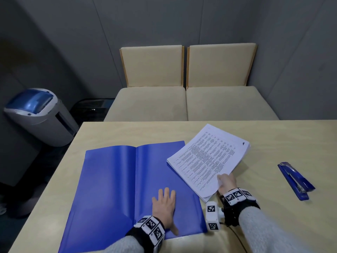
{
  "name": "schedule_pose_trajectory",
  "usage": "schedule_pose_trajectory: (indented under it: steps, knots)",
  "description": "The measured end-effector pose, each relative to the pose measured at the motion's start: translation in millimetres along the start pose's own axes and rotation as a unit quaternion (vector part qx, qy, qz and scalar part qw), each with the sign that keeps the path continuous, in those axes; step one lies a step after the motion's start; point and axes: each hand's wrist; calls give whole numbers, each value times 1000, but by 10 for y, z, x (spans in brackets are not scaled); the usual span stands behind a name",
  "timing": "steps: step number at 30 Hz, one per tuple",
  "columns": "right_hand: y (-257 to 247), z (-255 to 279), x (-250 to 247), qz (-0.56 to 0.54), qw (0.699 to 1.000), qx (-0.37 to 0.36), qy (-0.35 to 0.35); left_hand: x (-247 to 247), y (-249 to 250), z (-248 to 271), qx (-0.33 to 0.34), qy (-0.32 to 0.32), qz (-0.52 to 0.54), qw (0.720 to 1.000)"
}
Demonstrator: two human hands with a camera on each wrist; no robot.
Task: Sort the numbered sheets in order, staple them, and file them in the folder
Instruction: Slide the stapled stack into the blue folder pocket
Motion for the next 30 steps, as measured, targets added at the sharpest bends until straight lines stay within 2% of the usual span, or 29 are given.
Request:
schedule_pose_trajectory:
  steps: [6, 9, 10, 11, 12, 14, 15, 16, 18, 23, 30]
  knots:
    - [33, -17, 3, -6, 1000, -7, -18, -56, 8, -38, 18, -19, -9, 1000]
    - [-53, -12, -13, -42, 999, 11, 15, -110, -67, -85, 43, -29, 39, 998]
    - [-62, -28, -37, 29, 1000, -6, 6, -135, -91, -95, 61, -34, 58, 996]
    - [-30, -125, -56, 145, 988, -59, -15, -173, -115, -103, 82, -30, 72, 994]
    - [-4, -196, -33, 175, 981, -70, -35, -214, -136, -114, 105, -19, 80, 991]
    - [-72, -235, 55, 79, 993, -54, -74, -300, -147, -138, 146, 9, 90, 985]
    - [-176, -281, 143, -24, 993, -16, -117, -342, -139, -153, 159, 26, 95, 982]
    - [-234, -247, 215, -88, 988, -17, -127, -378, -122, -167, 167, 47, 100, 980]
    - [-320, -258, 405, -180, 970, 24, -163, -425, -77, -186, 168, 94, 105, 976]
    - [-125, -311, 710, -109, 970, 76, -201, -306, -23, -275, 165, 216, 123, 955]
    - [65, -43, 701, -62, 962, 15, -267, -177, 23, -359, 150, 238, 113, 953]
Point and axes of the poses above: each hand's wrist, its own z-axis away from the middle knuckle, its own x-axis out of the palm, y = z × x, and after that the axes turned 10 degrees about -z, right-handed
